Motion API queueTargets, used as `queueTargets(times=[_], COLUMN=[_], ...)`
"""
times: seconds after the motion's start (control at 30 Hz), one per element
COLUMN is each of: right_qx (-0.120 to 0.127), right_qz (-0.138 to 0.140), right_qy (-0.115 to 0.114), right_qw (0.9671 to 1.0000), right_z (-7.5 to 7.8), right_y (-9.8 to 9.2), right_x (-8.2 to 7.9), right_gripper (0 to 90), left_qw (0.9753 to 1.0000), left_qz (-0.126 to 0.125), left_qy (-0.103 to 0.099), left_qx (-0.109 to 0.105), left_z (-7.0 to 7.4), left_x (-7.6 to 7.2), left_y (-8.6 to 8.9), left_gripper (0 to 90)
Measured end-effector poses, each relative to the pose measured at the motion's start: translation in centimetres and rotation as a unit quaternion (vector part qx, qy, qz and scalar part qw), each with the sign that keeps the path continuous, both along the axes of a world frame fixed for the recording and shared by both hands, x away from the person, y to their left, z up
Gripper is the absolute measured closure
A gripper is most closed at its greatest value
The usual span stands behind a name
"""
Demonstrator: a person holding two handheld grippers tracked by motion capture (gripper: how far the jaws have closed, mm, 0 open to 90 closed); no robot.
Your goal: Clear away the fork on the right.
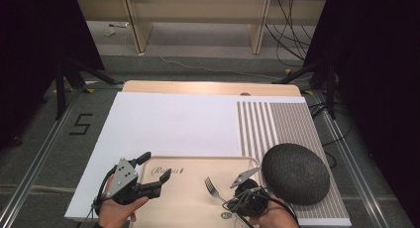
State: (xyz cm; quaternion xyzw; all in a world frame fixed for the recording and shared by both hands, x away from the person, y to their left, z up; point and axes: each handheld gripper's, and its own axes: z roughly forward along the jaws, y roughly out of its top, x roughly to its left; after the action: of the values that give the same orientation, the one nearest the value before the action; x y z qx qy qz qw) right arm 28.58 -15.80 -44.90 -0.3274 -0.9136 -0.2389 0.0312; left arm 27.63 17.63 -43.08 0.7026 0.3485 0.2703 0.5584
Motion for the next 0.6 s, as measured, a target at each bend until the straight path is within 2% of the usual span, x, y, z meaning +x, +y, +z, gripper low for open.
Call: queueTargets(times=[0.13,0.23,0.6], right_qx=[-0.008,-0.011,-0.026], right_qz=[0.001,-0.001,0.002], right_qy=[0.001,0.005,0.003], right_qw=[1.0000,0.9999,0.9997], right_z=[-0.24,-0.35,-0.61], right_y=[0.08,0.12,0.42], right_x=[0.05,0.03,-0.04], right_gripper=[84.3,84.3,83.3], left_qw=[1.0000,1.0000,1.0000], left_qz=[0.001,0.003,0.000], left_qy=[0.003,0.000,0.000], left_qx=[0.005,-0.001,0.002], left_z=[-0.13,0.03,-0.01], left_x=[0.05,0.08,0.05], left_y=[-0.03,0.05,-0.08], left_gripper=[18.2,18.3,18.3])
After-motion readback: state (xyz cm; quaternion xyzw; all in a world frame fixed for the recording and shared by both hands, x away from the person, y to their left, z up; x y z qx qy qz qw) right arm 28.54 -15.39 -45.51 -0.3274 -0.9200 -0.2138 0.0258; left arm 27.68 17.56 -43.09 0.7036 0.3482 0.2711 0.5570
